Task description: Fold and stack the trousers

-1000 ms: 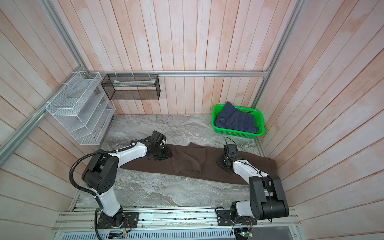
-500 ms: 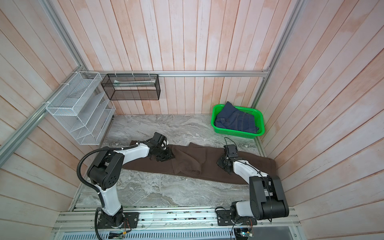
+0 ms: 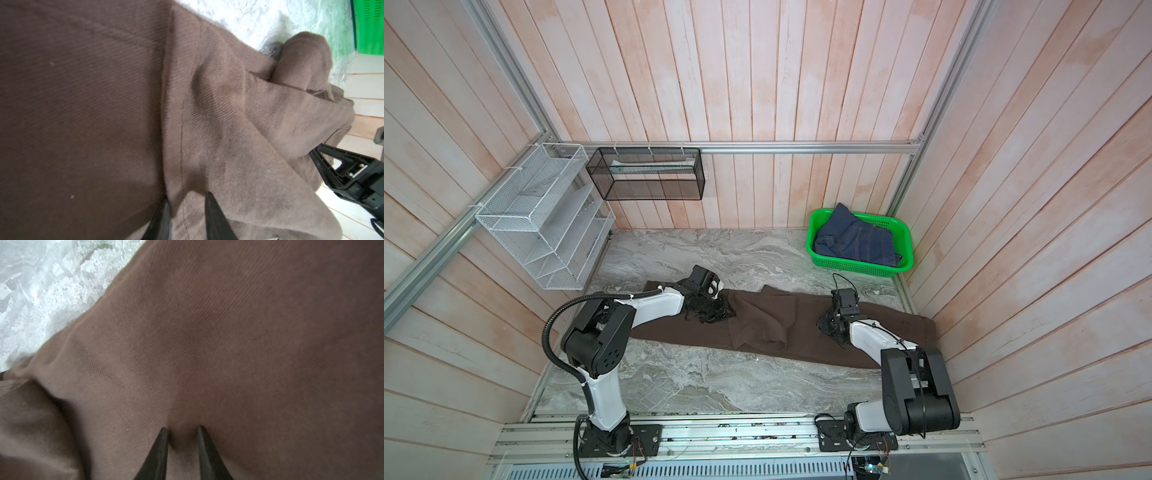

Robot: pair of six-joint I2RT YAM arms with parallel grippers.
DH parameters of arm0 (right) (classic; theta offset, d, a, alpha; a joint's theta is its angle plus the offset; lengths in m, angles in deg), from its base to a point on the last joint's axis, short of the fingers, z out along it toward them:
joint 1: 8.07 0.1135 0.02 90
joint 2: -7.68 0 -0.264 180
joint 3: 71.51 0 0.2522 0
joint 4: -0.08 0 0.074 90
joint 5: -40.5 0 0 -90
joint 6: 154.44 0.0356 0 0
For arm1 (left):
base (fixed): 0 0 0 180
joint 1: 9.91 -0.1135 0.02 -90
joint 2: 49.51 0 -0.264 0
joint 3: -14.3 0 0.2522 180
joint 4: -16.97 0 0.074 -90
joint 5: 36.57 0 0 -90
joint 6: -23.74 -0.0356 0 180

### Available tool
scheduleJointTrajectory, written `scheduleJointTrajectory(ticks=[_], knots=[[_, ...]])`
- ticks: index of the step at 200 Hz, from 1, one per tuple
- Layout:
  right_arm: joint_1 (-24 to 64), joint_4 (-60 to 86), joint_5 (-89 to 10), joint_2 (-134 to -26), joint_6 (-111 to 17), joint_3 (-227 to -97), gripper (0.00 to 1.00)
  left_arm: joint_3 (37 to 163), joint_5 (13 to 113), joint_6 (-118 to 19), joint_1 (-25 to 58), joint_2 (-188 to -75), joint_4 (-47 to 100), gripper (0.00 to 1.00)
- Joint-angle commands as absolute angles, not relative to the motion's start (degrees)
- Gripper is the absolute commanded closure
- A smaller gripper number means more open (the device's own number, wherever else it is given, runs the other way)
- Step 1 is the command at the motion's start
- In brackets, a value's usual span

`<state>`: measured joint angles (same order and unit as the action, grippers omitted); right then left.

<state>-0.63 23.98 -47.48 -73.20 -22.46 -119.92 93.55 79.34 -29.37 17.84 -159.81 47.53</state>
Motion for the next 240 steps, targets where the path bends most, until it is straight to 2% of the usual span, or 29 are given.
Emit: scheduleJointTrajectory(ticks=[1, 36, 73, 117, 176, 240], knots=[[-0.77, 25.30, -47.38, -74.85, -22.71, -118.34, 0.72, 92.65, 78.78, -29.08, 18.13, -161.96, 47.25, 0.78], [-0.77, 25.38, -47.53, -74.94, -22.86, -118.06, 0.72, 93.20, 74.83, -29.89, 17.91, -159.54, 49.97, 1.00], [-0.84, 25.67, -47.57, -75.20, -23.11, -118.05, 0.72, 95.66, 60.09, -35.10, 15.43, -151.95, 63.12, 1.00], [-0.73, 26.61, -48.14, -74.50, -23.49, -118.45, 0.72, 98.71, 41.85, -43.31, 7.61, -145.98, 78.15, 1.00], [-0.69, 27.07, -48.18, -74.59, -23.39, -119.01, 0.72, 106.41, 26.17, -49.03, 0.09, -151.87, 86.18, 1.00], [-0.69, 27.47, -48.41, -74.71, -23.57, -119.39, 0.72, 116.44, 18.27, -50.97, -3.78, -155.86, 92.47, 1.00]])
